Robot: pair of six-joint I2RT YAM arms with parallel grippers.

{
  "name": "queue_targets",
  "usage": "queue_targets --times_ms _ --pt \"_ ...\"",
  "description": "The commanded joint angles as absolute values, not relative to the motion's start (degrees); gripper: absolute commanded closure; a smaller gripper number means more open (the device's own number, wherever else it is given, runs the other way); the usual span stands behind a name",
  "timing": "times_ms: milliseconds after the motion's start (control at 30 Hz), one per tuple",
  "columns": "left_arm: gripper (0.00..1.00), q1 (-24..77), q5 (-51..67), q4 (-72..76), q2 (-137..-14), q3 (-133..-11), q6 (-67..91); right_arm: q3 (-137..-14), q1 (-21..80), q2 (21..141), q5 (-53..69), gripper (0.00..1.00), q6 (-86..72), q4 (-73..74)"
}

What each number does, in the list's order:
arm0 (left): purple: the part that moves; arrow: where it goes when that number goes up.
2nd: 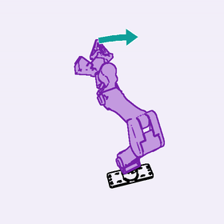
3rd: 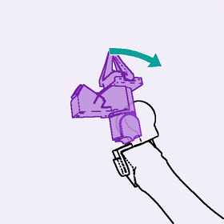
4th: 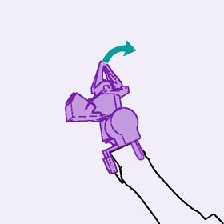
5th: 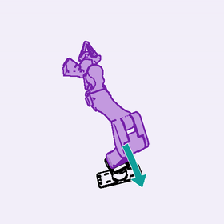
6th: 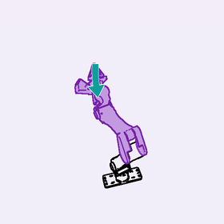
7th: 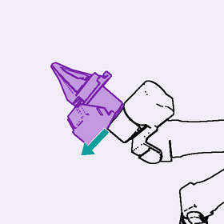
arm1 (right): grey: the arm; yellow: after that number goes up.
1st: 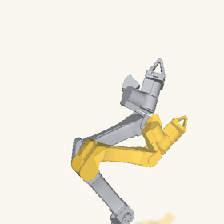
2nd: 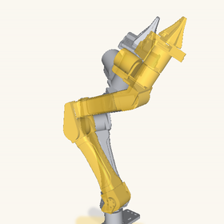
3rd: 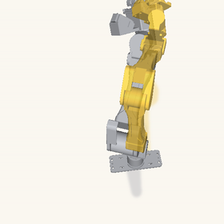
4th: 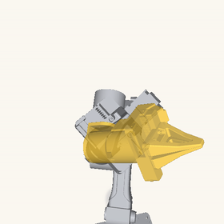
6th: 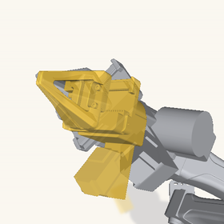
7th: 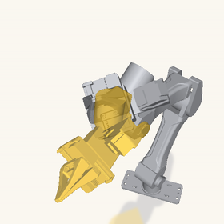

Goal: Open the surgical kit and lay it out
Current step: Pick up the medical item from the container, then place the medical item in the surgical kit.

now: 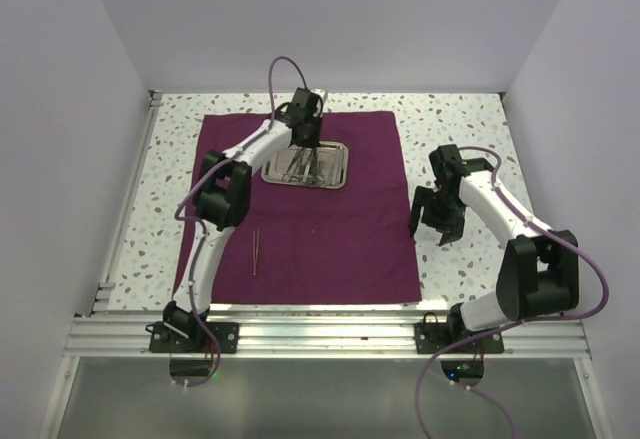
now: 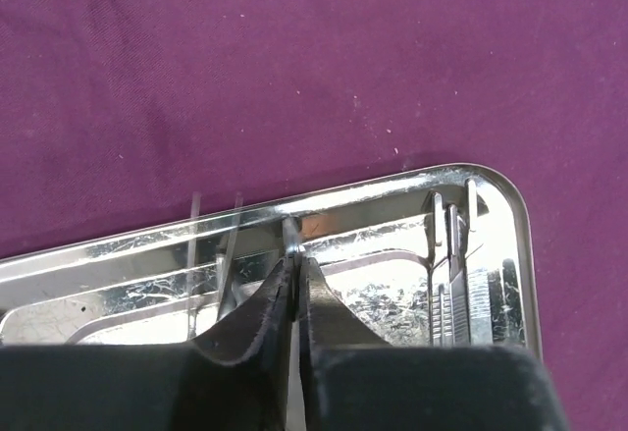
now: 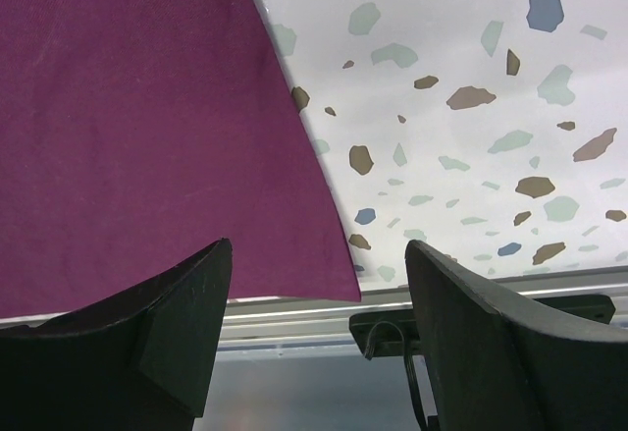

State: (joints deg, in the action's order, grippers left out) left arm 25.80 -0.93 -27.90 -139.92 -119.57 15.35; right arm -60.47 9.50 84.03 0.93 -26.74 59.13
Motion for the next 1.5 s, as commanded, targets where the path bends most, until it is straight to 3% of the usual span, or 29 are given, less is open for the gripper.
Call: queue_targets --times_ms 0,33,333,733,1033,1100,1133,1467 --pt "0.96 25.14 -1.32 -26.72 -139.4 -121.99 14.68 -62.05 9.76 84.2 0.26 0.25 -26.37 58.8" --pt "1.0 25.14 -1.58 -26.72 -139.31 -121.99 14.68 -61.96 9.67 84.03 0.26 0.25 -26.37 58.71" --pt "1.0 24.35 -2.81 -27.16 -134.92 -120.94 14.5 -61.79 9.75 84.2 1.93 0.25 -26.1 57.3" --pt "1.0 23.29 -4.3 -31.54 -120.16 -118.48 17.58 -62.23 9.75 81.57 5.27 0.25 -25.84 56.16" --pt "1.0 23.29 -9.39 -32.43 -97.67 -93.19 17.4 -60.03 9.75 77.17 8.43 0.25 -25.58 55.46" --pt "1.0 23.29 -10.98 -32.87 -91.6 -84.75 17.66 -59.24 9.67 76.56 8.96 0.25 -25.4 54.93" --pt "1.0 23.38 -12.38 -33.31 -83.66 -73.42 19.06 -57.59 9.75 76.12 9.75 0.25 -25.23 54.06" --pt "1.0 23.73 -12.83 -29.53 -70.84 -46.51 29.6 -54.67 9.84 75.41 10.55 0.25 -24.79 53.26"
